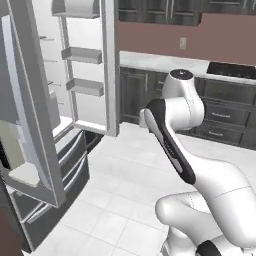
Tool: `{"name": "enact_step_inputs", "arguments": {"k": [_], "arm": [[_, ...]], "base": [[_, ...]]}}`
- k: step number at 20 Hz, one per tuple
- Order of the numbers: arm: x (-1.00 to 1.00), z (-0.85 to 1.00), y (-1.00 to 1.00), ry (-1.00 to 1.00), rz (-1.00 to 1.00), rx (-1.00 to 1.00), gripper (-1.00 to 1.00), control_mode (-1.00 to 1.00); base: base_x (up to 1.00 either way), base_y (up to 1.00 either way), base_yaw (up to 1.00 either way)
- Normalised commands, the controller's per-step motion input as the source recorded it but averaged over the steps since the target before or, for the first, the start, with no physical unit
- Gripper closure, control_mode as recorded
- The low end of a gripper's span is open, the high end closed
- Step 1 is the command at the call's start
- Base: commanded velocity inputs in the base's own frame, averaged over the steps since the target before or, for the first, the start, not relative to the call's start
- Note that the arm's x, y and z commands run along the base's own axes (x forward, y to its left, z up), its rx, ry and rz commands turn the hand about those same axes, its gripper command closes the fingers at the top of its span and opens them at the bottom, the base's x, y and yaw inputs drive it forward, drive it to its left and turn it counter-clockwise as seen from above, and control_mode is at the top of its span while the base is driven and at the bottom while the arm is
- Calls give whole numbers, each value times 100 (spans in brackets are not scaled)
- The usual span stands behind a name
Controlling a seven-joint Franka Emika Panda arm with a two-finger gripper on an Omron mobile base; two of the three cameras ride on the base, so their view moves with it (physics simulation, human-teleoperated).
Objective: Gather the lemon wedge and lemon from the fridge and place them on a tray on the dining counter. Then gather the steaks from the fridge and place them on the other tray.
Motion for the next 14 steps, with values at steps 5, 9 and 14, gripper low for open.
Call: {"name": "enact_step_inputs", "arguments": {"k": [5, 9, 14], "arm": [[0, 0, 0, 0, 0, 0, -100, 100], [0, 0, 0, 0, 0, 0, -100, 100], [0, 0, 0, 0, 0, 0, -100, 100]], "base": [[62, -1, 51], [68, -5, 51], [56, -43, 44]]}}
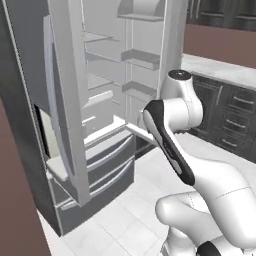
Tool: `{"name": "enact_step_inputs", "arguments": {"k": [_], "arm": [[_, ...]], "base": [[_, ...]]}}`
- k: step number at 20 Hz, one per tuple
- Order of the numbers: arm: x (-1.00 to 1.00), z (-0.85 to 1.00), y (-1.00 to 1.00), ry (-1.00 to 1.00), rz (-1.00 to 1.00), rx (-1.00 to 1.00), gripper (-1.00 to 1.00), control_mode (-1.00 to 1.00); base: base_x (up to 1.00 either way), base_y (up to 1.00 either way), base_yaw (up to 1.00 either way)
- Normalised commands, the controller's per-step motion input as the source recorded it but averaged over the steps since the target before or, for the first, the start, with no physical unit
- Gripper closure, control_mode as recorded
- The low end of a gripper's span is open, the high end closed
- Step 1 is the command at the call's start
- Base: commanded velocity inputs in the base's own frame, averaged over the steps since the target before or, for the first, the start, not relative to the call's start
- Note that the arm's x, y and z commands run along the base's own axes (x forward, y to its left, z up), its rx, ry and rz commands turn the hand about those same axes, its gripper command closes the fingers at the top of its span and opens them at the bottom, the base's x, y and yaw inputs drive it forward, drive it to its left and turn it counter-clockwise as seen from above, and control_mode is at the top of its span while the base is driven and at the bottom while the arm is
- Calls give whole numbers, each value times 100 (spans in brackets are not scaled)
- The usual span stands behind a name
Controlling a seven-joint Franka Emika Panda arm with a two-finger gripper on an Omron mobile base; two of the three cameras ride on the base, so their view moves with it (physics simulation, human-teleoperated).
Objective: Gather the lemon wedge and lemon from the fridge and place them on a tray on the dining counter. Then gather the steaks from the fridge and place them on the other tray.
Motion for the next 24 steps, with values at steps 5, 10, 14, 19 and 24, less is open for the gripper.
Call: {"name": "enact_step_inputs", "arguments": {"k": [5, 10, 14, 19, 24], "arm": [[0, 0, 0, 0, 0, 0, -100, 100], [0, 0, 0, 0, 0, 0, -100, 100], [0, 0, 0, 0, 0, 0, -100, 100], [0, 0, 0, 0, 0, 0, -100, 100], [0, 0, 0, 0, 0, 0, -100, 100]], "base": [[58, -53, 39], [76, -32, 38], [82, -16, 36], [61, -32, 31], [62, -22, 28]]}}
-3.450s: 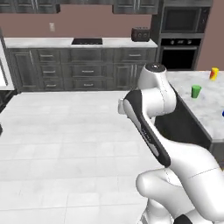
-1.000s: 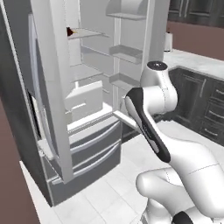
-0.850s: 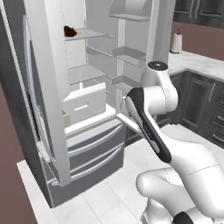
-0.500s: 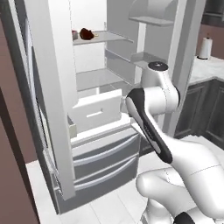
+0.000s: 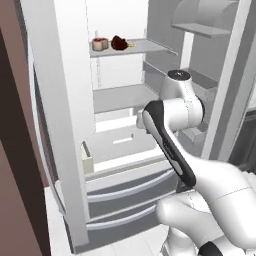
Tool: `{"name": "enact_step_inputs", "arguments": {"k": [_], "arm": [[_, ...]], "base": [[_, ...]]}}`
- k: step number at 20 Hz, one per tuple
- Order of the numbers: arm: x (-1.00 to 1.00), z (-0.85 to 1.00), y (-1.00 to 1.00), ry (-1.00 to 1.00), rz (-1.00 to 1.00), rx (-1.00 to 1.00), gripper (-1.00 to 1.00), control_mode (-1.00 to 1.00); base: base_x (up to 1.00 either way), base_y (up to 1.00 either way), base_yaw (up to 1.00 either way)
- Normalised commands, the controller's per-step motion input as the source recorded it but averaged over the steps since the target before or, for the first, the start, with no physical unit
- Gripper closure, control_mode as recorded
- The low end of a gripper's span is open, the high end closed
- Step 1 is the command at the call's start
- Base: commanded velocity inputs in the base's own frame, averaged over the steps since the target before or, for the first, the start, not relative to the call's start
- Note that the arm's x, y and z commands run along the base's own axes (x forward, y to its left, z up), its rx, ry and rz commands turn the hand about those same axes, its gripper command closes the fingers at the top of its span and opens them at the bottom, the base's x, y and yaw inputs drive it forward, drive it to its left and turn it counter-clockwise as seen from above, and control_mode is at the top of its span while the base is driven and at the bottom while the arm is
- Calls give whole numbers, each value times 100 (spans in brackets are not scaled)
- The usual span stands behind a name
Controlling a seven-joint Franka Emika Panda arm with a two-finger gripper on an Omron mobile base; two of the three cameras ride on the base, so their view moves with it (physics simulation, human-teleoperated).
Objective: Gather the lemon wedge and lemon from the fridge and place them on a tray on the dining counter. Then gather the steaks from the fridge and place them on the other tray.
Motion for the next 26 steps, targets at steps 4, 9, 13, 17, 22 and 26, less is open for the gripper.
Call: {"name": "enact_step_inputs", "arguments": {"k": [4, 9, 13, 17, 22, 26], "arm": [[0, 0, 0, 0, 0, 0, -100, 100], [0, 0, 0, 0, 0, 0, -100, 100], [0, 0, 0, 0, 0, 0, -100, 100], [0, 0, 0, 0, 0, 0, -100, 100], [0, 0, 0, 0, 0, 0, -100, 100], [71, 2, -6, 3, 8, 4, -100, -100]], "base": [[72, -15, 25], [73, -22, 26], [60, -36, 25], [58, -38, 20], [63, -24, 15], [0, 0, 0]]}}
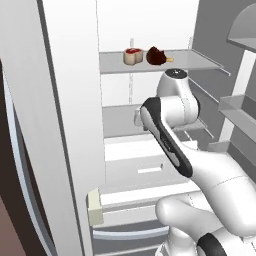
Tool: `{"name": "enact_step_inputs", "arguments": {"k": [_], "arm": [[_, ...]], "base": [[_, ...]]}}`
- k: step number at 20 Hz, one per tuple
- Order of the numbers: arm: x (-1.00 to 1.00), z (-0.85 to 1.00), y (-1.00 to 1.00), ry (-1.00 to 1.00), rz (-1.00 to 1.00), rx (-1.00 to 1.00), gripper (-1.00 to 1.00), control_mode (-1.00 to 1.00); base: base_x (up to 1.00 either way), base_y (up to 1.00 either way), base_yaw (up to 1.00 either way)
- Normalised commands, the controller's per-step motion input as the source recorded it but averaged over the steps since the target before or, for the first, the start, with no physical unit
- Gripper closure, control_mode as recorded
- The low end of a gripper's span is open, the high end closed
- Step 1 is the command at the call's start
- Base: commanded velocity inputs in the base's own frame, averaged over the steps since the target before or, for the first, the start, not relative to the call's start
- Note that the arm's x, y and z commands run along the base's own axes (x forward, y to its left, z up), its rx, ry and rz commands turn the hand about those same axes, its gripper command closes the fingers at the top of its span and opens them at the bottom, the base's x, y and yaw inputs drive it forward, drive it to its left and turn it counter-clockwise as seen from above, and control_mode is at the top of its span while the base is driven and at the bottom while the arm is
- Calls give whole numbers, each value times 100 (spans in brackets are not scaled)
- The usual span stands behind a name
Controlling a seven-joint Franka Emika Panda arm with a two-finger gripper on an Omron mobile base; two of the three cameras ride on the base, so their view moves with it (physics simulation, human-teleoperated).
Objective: Gather the lemon wedge and lemon from the fridge and place them on a tray on the dining counter. Then gather the steaks from the fridge and place them on the other tray.
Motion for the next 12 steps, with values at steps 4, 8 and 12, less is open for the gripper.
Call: {"name": "enact_step_inputs", "arguments": {"k": [4, 8, 12], "arm": [[72, 37, -7, 0, 6, 0, -100, -100], [39, 54, 0, -4, 5, -2, -100, -100], [2, 69, 1, -17, 0, -11, -100, -100]], "base": [[0, 0, 0], [0, 0, 0], [0, 0, 0]]}}
